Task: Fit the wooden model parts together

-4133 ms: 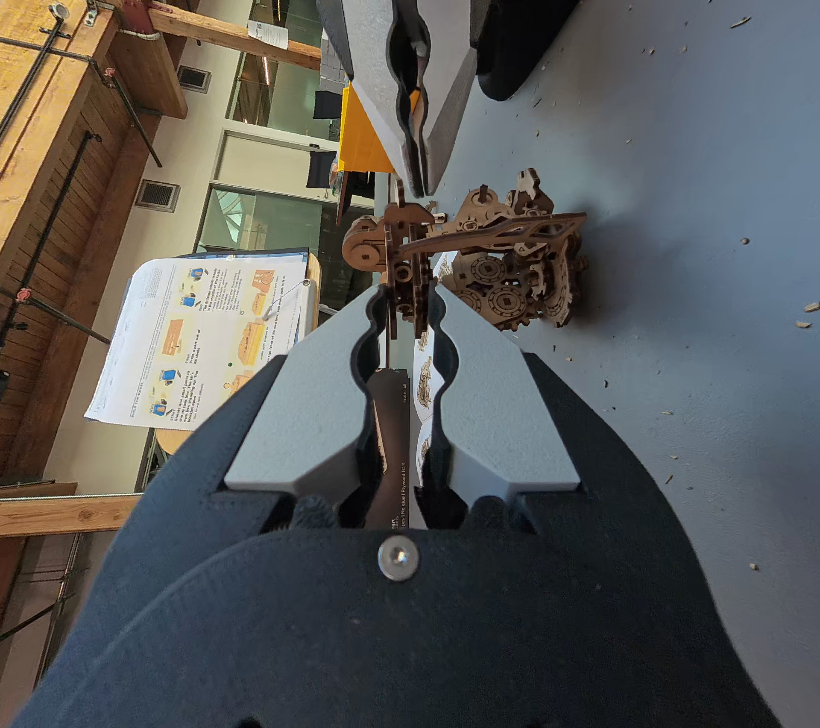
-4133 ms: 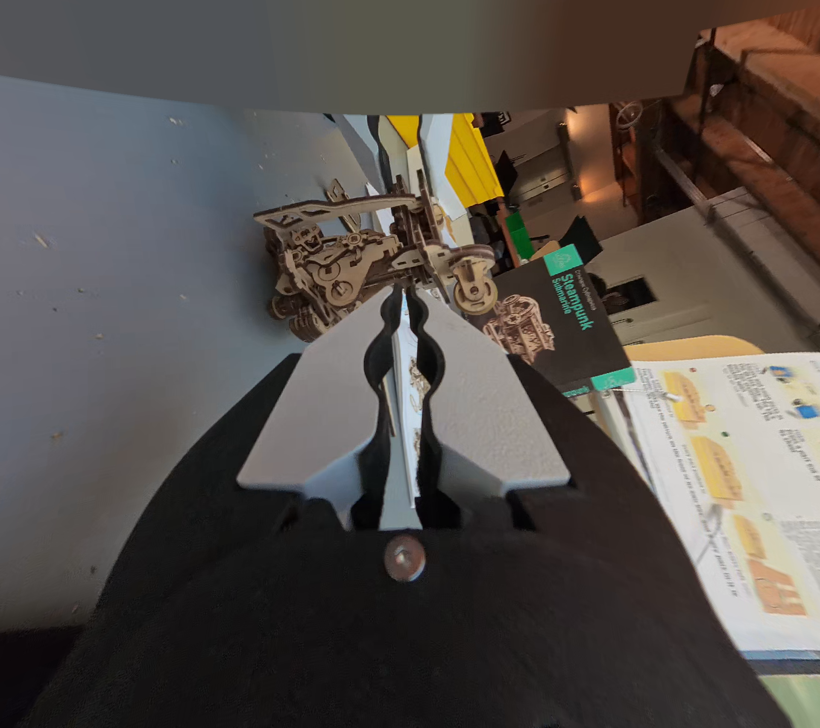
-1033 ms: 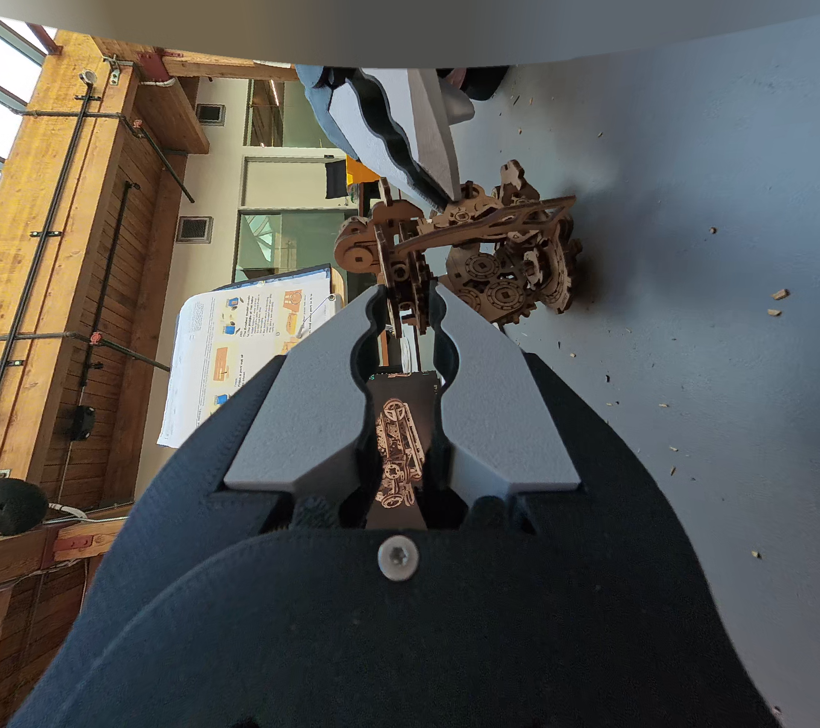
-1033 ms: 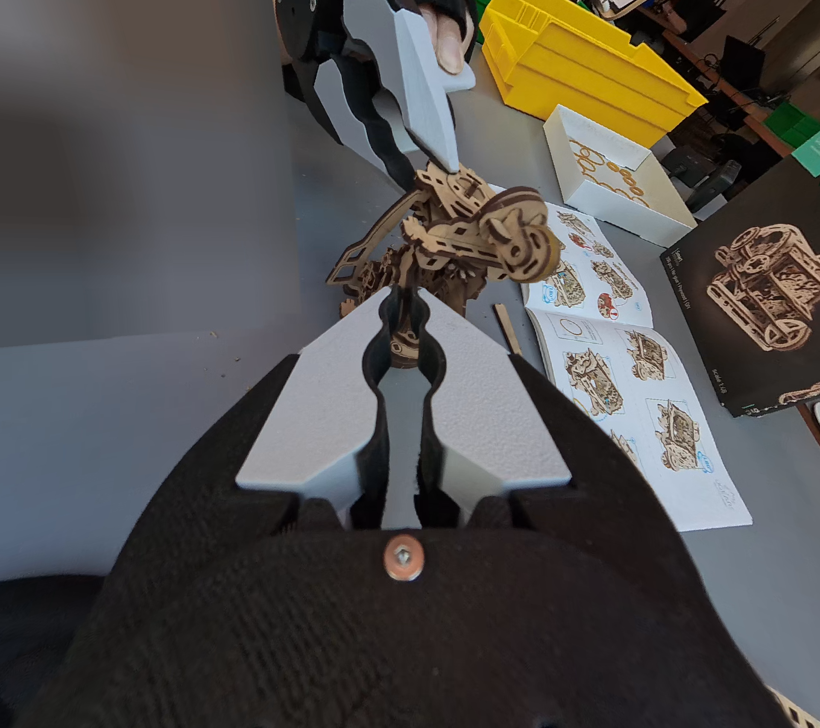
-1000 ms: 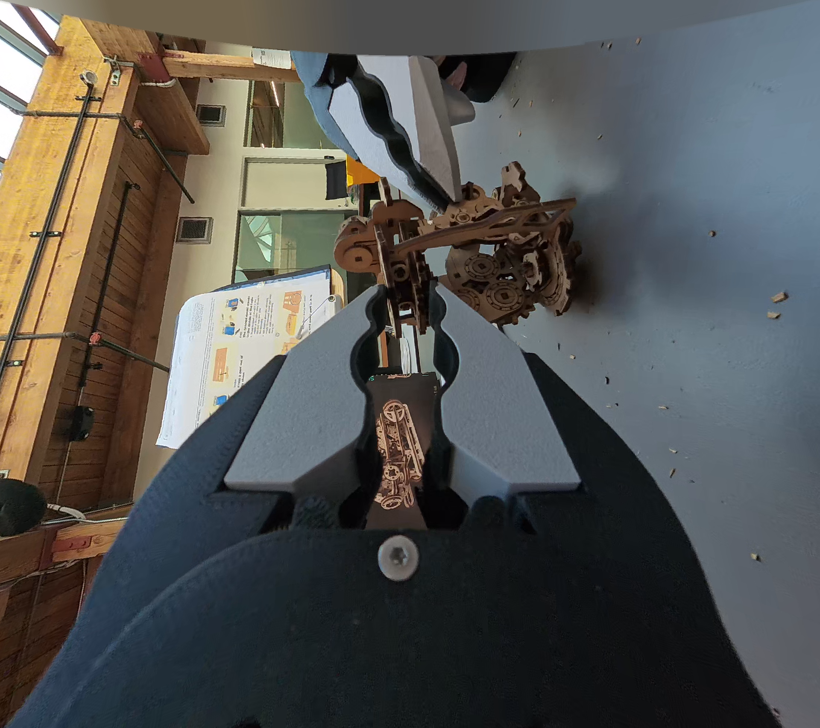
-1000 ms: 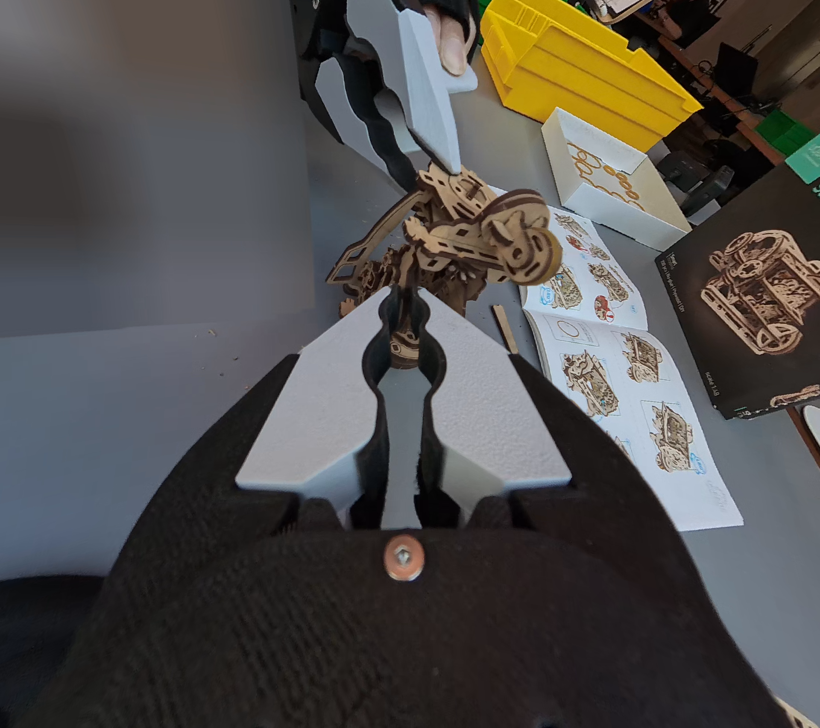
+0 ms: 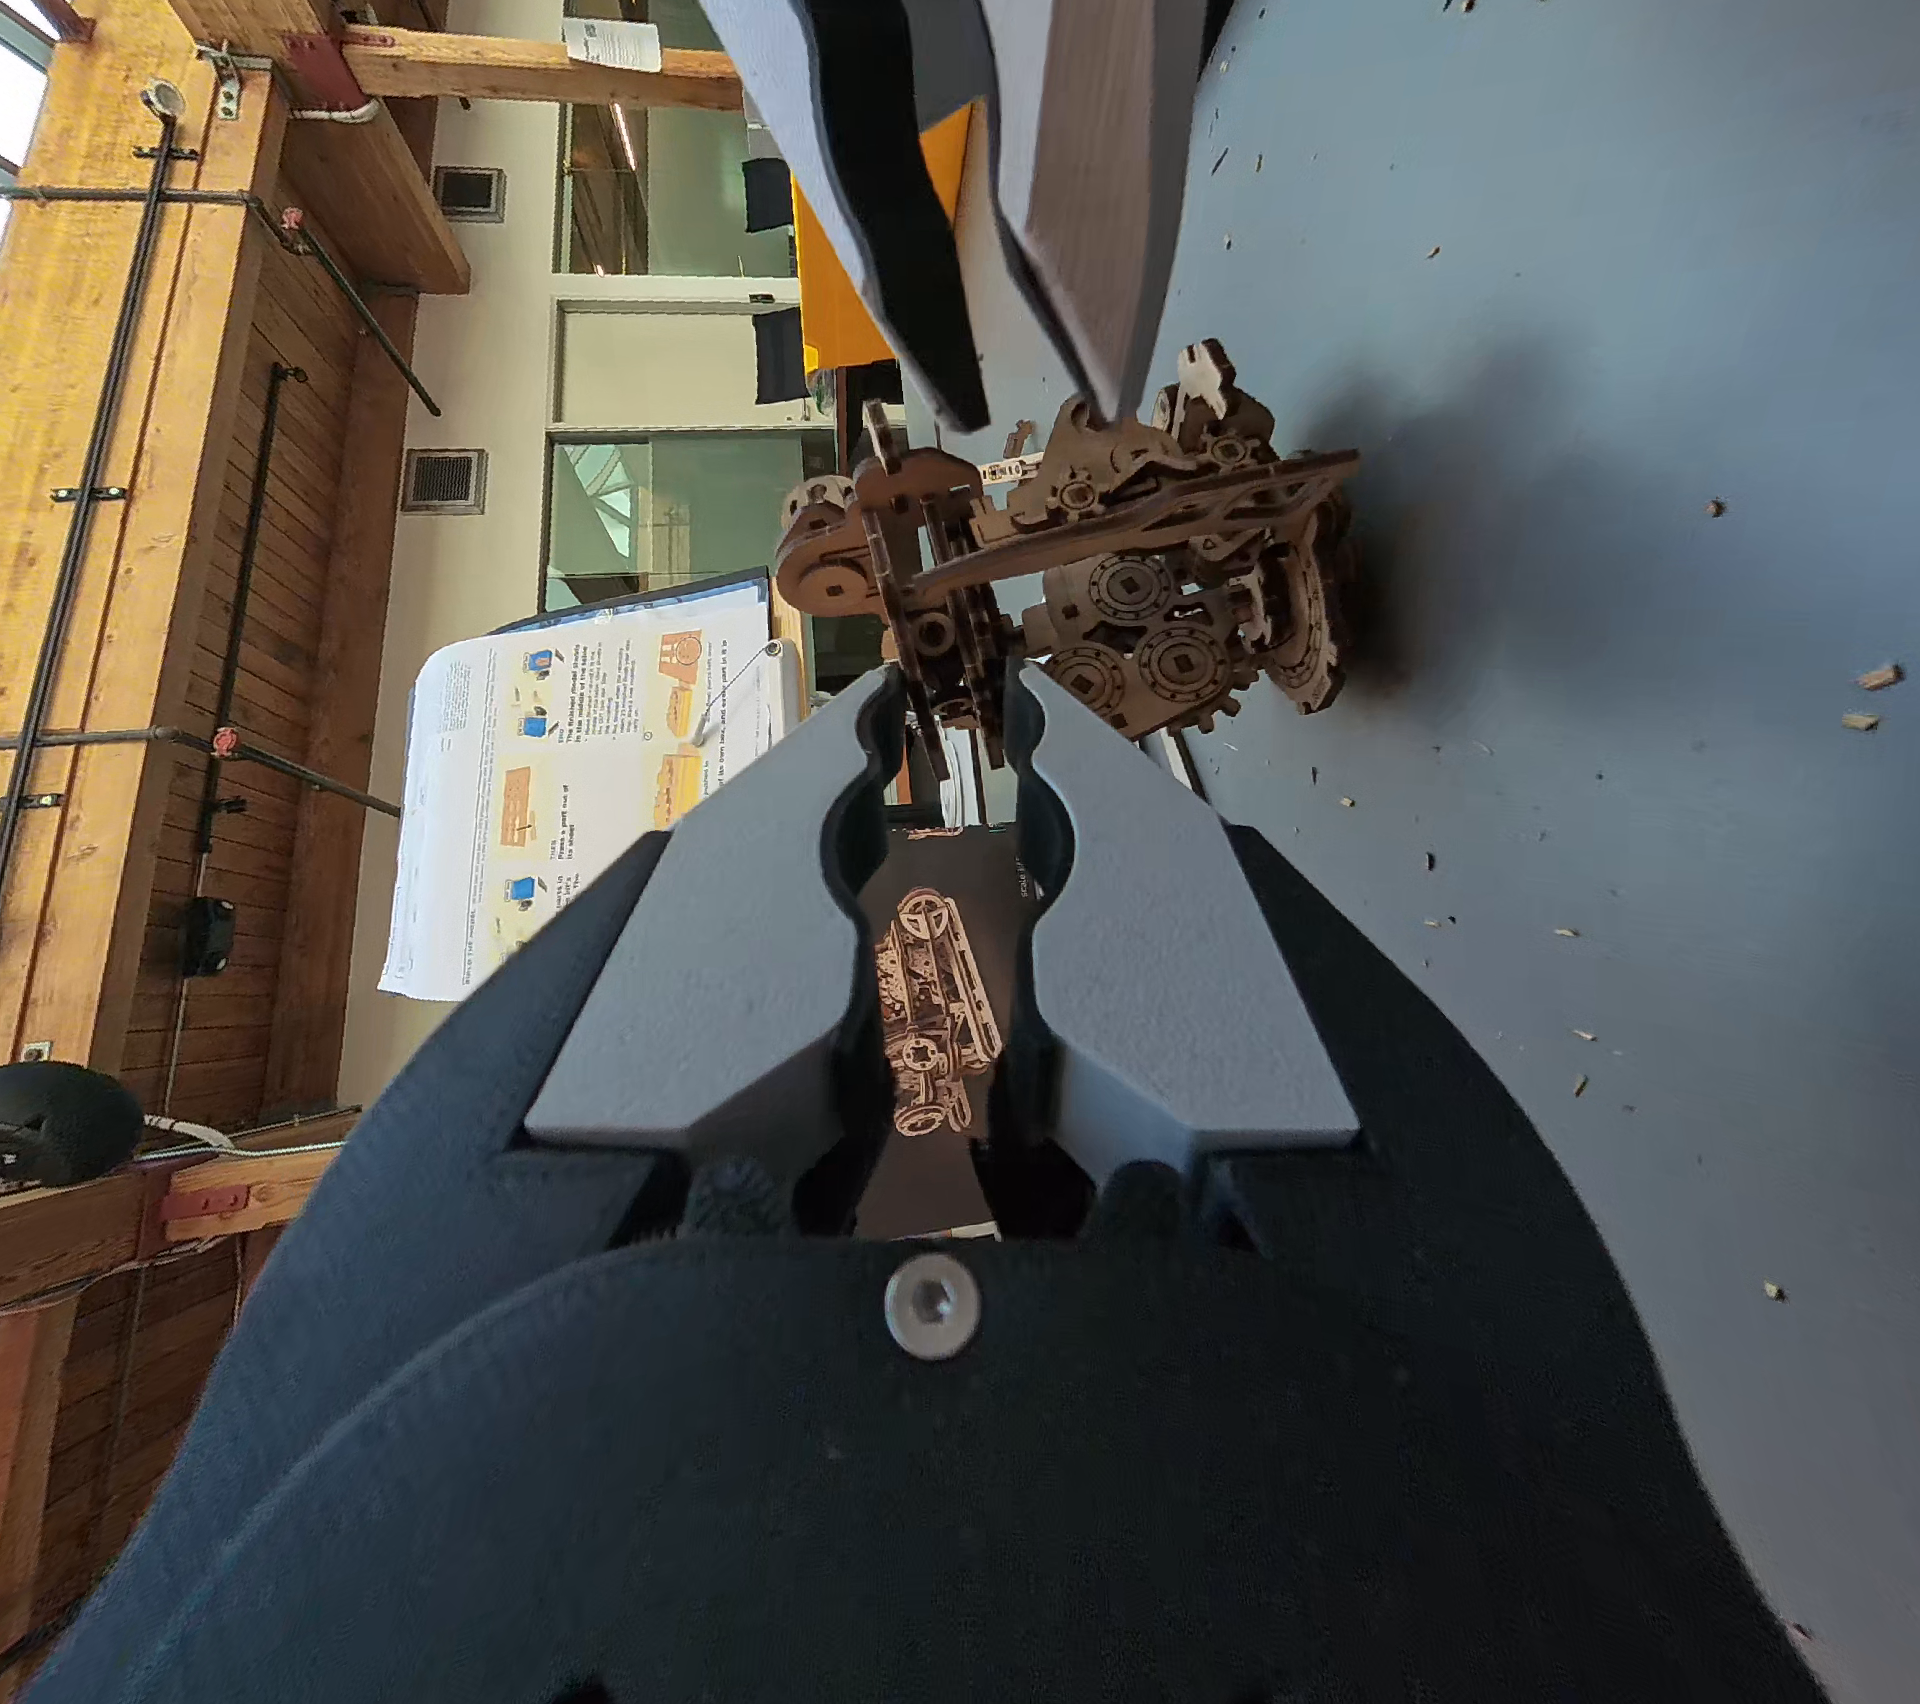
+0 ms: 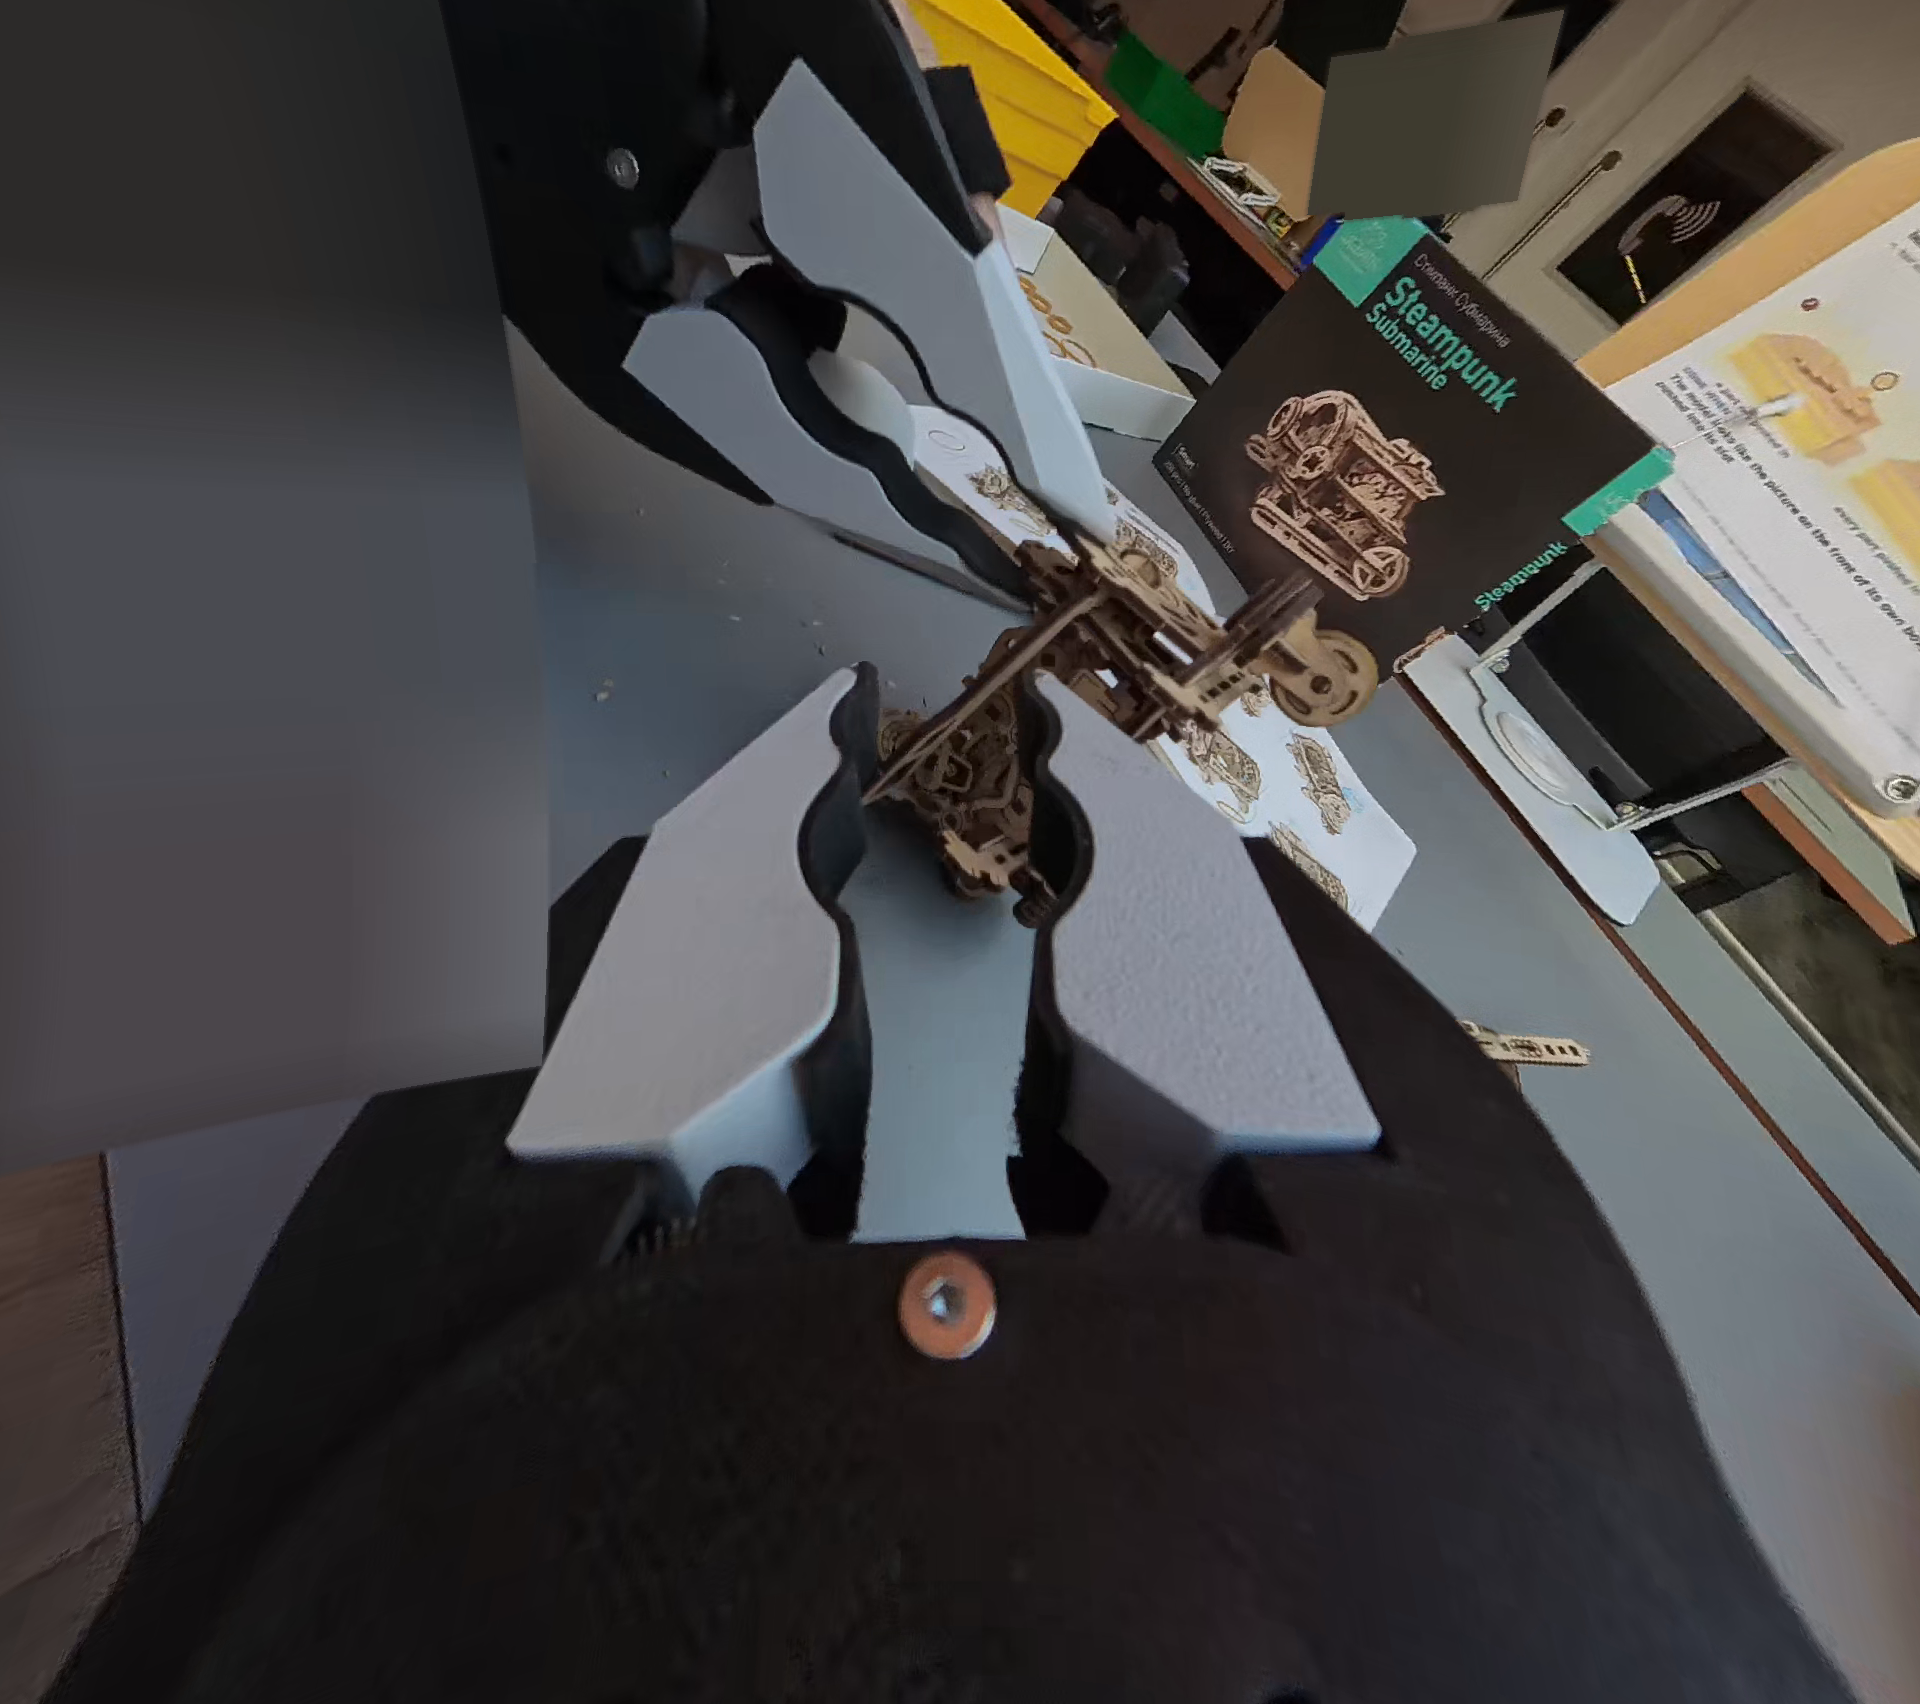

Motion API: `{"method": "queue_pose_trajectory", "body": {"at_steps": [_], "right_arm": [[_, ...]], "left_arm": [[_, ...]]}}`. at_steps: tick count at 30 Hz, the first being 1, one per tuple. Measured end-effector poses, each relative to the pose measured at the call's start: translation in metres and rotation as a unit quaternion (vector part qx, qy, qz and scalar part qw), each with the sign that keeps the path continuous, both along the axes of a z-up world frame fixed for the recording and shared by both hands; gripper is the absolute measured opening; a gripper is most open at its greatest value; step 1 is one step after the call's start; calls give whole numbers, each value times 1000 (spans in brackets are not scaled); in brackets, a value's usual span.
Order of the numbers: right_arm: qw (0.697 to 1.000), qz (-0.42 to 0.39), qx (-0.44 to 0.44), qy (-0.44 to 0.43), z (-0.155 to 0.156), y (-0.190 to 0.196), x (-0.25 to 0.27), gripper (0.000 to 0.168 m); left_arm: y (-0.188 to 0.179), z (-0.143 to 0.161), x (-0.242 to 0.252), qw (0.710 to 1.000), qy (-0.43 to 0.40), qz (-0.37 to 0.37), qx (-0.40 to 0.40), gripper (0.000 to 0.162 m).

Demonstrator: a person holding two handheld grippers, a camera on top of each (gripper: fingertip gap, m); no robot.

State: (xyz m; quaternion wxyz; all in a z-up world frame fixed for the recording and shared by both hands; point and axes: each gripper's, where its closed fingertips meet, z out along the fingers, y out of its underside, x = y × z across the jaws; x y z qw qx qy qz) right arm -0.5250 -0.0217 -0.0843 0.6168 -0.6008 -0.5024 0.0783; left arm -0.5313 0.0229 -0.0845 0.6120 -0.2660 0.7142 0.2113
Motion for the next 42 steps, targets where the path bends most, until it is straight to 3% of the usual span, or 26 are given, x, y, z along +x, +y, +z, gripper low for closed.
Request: {"method": "queue_pose_trajectory", "body": {"at_steps": [1,4,8,12,18,42], "right_arm": [[1000,-15,7,9,4,2,-3,24],[997,-73,-3,9,1,17,0,24],[992,-98,-65,48,-9,22,1,23],[988,-128,-63,53,-10,31,4,19],[985,-117,-88,93,-4,28,-10,15],[983,-138,-73,100,-6,33,-4,4]], "left_arm": [[0,0,0,1000,-1,0,-1,17],[0,0,0,1000,4,5,8,16],[2,0,-1,1000,11,15,14,16],[2,0,-2,1000,9,18,11,16],[3,0,-2,1000,9,24,9,16],[-6,1,0,1000,16,17,19,16]]}}
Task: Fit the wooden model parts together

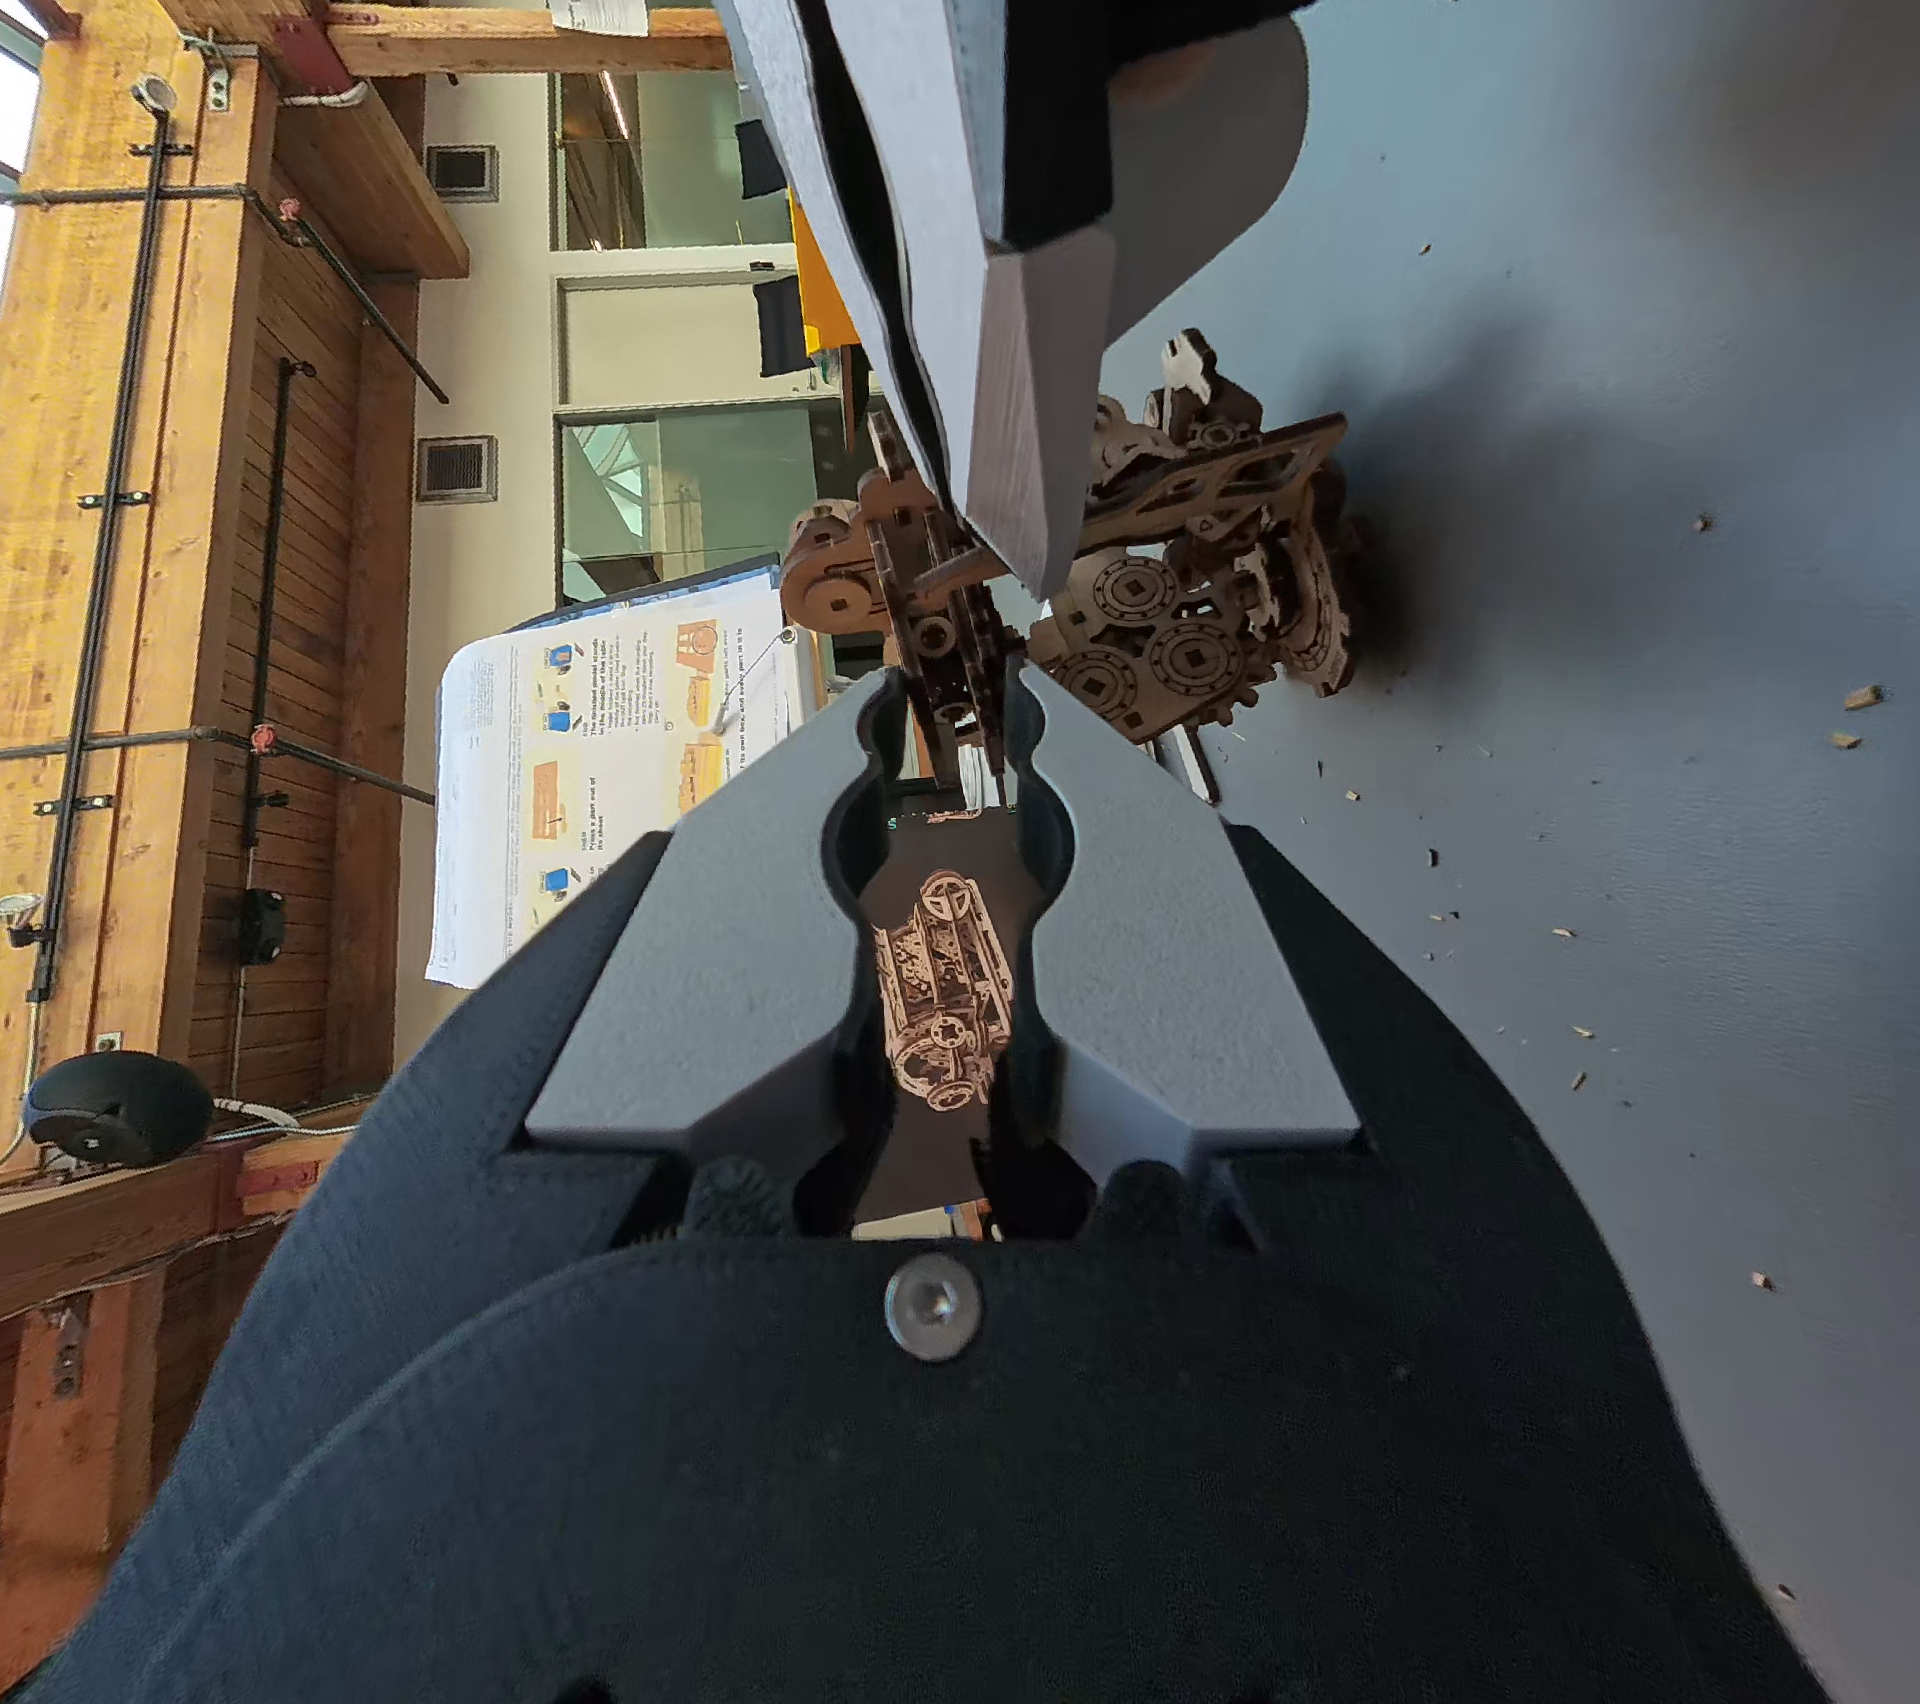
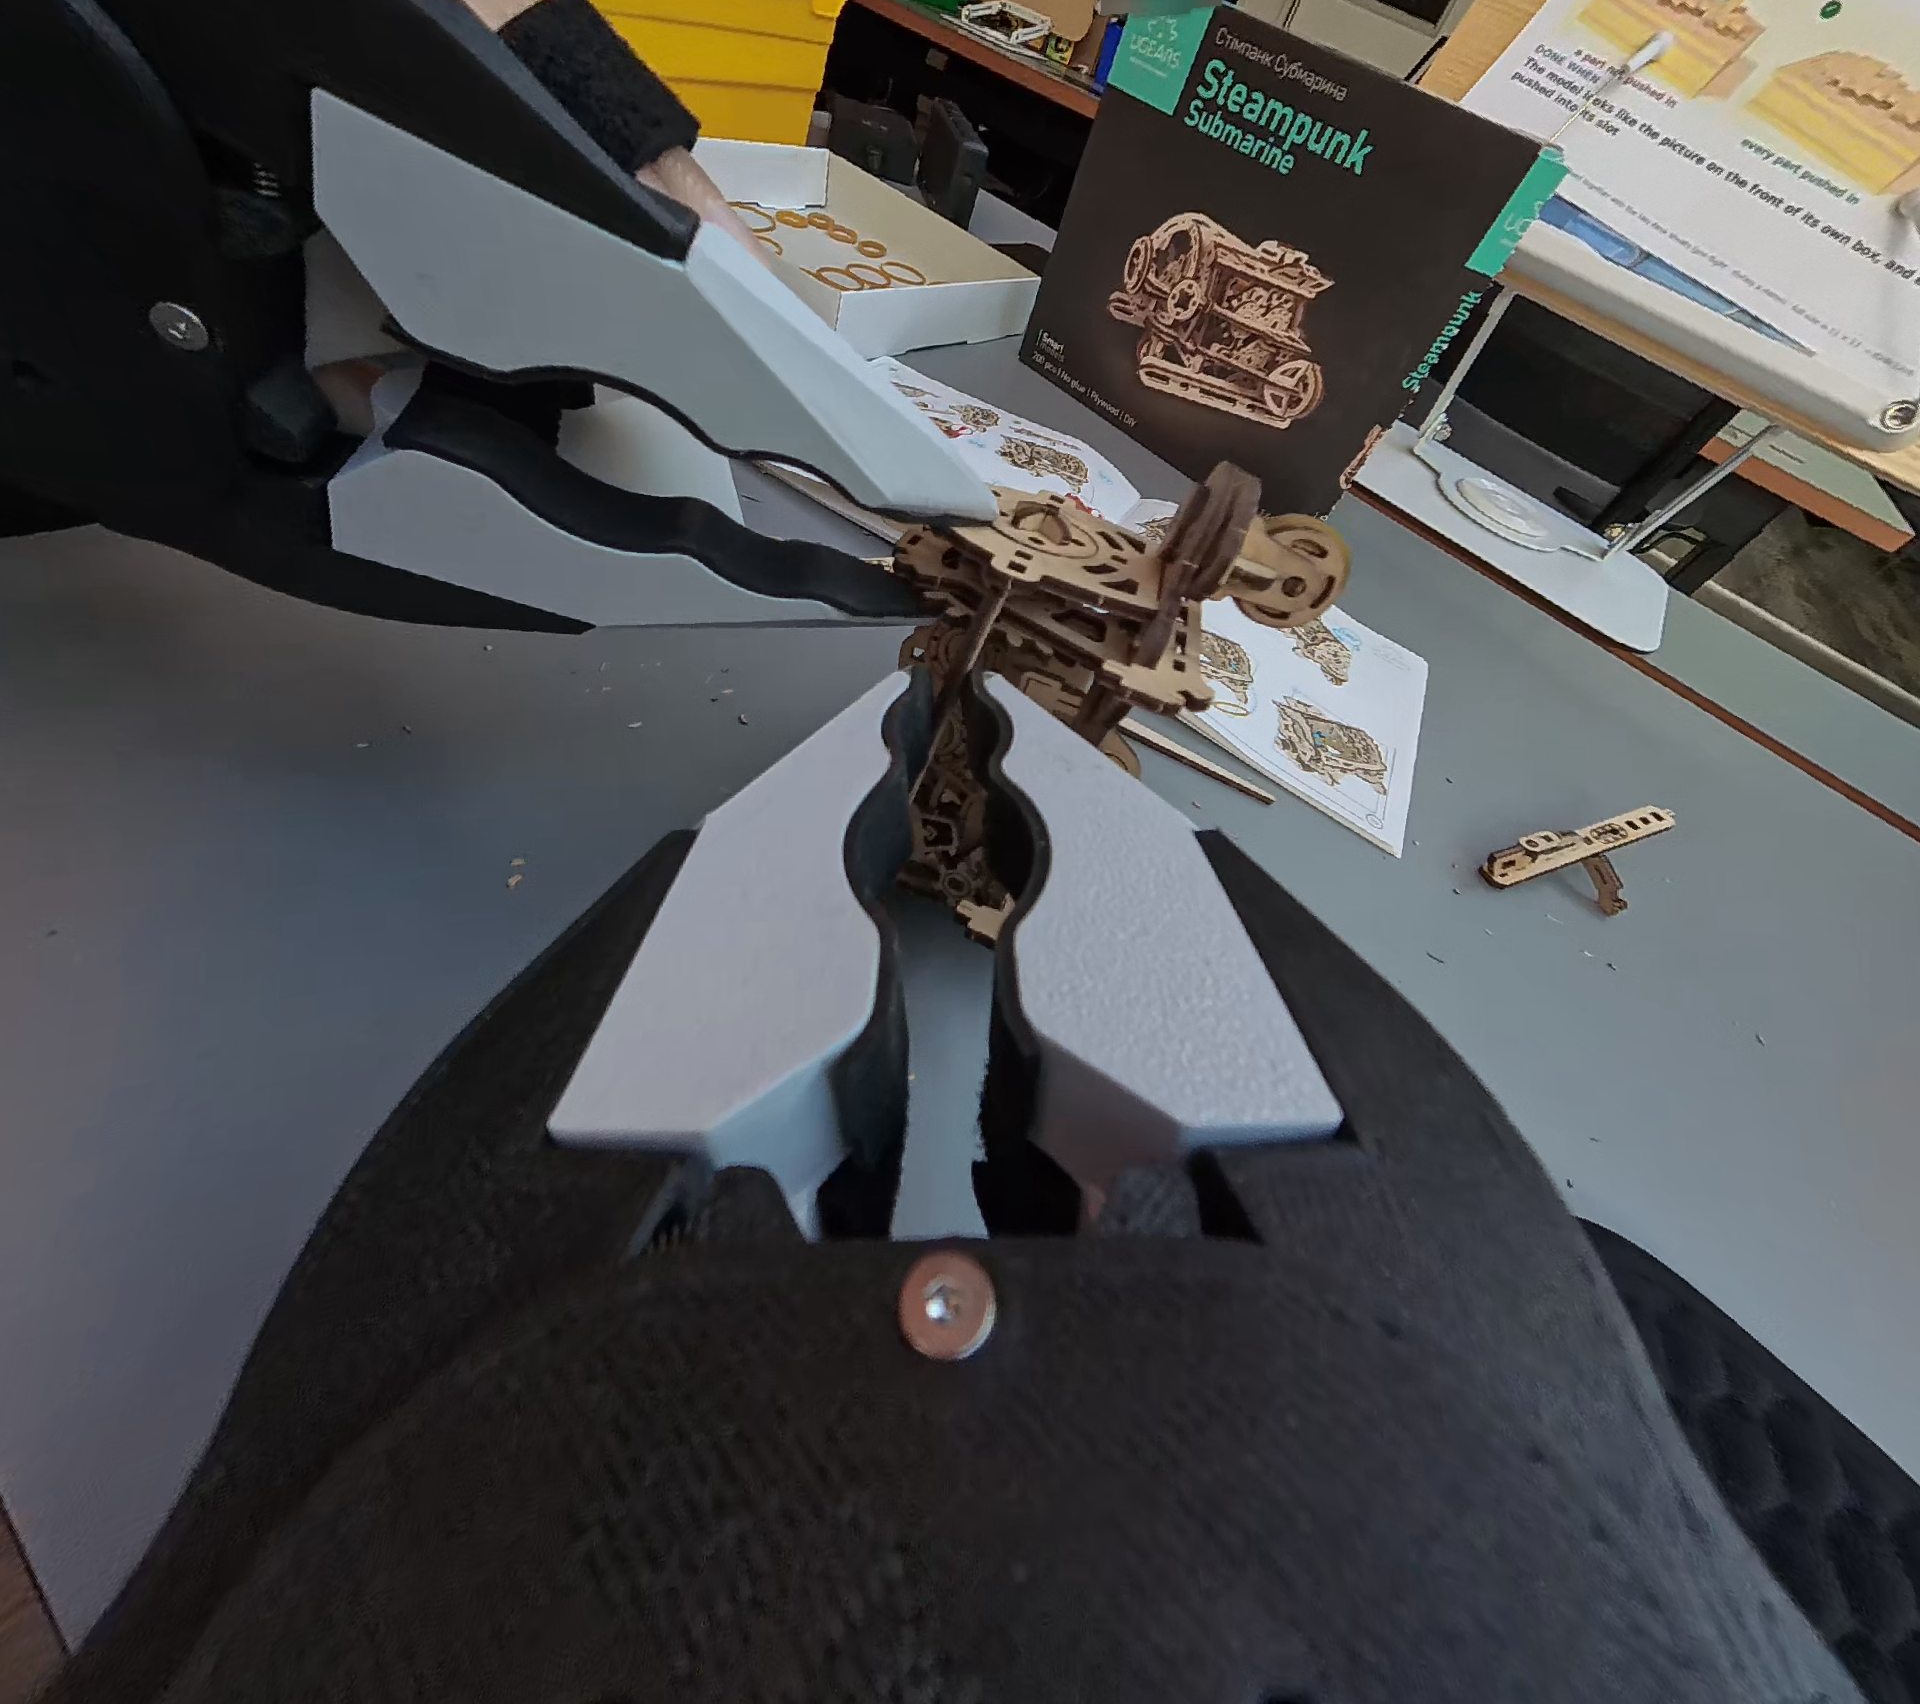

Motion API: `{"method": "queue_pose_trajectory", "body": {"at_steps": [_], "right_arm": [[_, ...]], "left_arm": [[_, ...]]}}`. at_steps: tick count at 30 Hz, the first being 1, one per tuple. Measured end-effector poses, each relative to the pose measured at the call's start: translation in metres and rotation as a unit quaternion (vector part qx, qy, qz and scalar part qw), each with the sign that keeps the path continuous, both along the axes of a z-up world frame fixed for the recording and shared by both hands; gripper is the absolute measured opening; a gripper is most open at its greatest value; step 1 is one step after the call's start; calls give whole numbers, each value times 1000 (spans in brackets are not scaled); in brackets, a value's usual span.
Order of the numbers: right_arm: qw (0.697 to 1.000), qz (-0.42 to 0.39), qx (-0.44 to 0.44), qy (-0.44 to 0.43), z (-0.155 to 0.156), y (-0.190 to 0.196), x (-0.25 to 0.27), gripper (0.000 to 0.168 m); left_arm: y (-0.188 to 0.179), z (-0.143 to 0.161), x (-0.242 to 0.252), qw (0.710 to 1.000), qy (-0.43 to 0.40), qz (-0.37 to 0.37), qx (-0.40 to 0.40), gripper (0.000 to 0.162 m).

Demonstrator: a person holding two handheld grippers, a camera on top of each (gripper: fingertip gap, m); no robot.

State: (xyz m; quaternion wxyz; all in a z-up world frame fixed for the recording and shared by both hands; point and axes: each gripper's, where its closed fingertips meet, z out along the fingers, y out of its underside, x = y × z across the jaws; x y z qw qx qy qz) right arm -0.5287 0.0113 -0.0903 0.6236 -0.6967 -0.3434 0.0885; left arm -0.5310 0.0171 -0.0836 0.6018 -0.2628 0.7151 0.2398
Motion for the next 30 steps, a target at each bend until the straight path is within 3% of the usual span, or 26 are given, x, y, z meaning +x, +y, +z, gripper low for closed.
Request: {"method": "queue_pose_trajectory", "body": {"at_steps": [12,30], "right_arm": [[1000,4,16,-15,-1,-8,4,4],[1000,1,22,-15,-1,-10,10,3]], "left_arm": [[-8,0,2,998,27,-19,53,16],[-15,0,4,998,25,-37,41,16]]}}
